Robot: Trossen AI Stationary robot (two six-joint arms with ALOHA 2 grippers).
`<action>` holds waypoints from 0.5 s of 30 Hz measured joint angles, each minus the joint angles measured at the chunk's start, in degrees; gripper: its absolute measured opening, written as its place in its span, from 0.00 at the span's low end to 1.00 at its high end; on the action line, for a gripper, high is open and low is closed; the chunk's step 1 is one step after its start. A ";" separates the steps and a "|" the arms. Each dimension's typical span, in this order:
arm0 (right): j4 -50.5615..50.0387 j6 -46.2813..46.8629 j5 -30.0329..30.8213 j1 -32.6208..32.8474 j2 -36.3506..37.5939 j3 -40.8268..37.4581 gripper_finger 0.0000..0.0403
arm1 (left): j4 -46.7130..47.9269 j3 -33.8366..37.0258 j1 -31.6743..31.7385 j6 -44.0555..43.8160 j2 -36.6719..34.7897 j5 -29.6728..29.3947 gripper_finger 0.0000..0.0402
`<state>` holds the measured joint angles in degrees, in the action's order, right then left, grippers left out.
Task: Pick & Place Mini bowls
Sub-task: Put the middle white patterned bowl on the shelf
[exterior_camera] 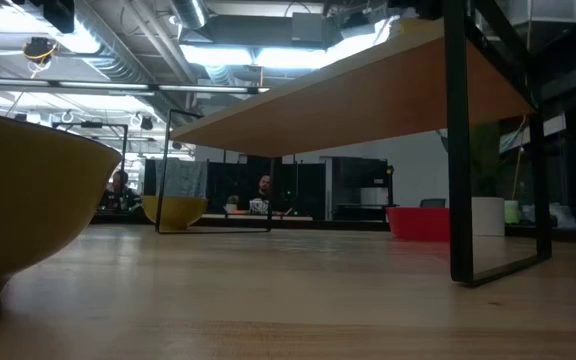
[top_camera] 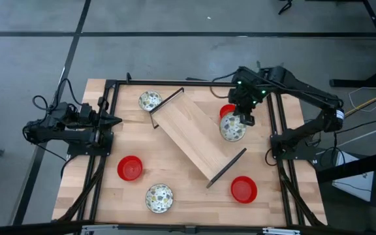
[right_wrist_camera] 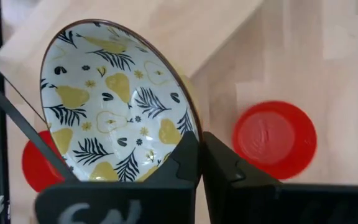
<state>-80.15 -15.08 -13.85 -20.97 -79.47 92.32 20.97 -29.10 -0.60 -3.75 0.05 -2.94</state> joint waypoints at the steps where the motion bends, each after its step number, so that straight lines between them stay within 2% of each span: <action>1: -0.05 0.25 -0.42 0.74 -0.71 0.78 0.02 | -0.01 0.01 0.00 0.00 -0.02 0.00 0.01; 15: -1.01 2.65 -6.38 9.12 -10.13 7.62 0.02 | 0.01 -0.01 0.00 0.00 -0.02 0.00 0.01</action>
<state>-81.16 -12.43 -20.23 -11.85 -89.60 99.94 20.97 -29.10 -0.60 -3.75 0.03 -2.94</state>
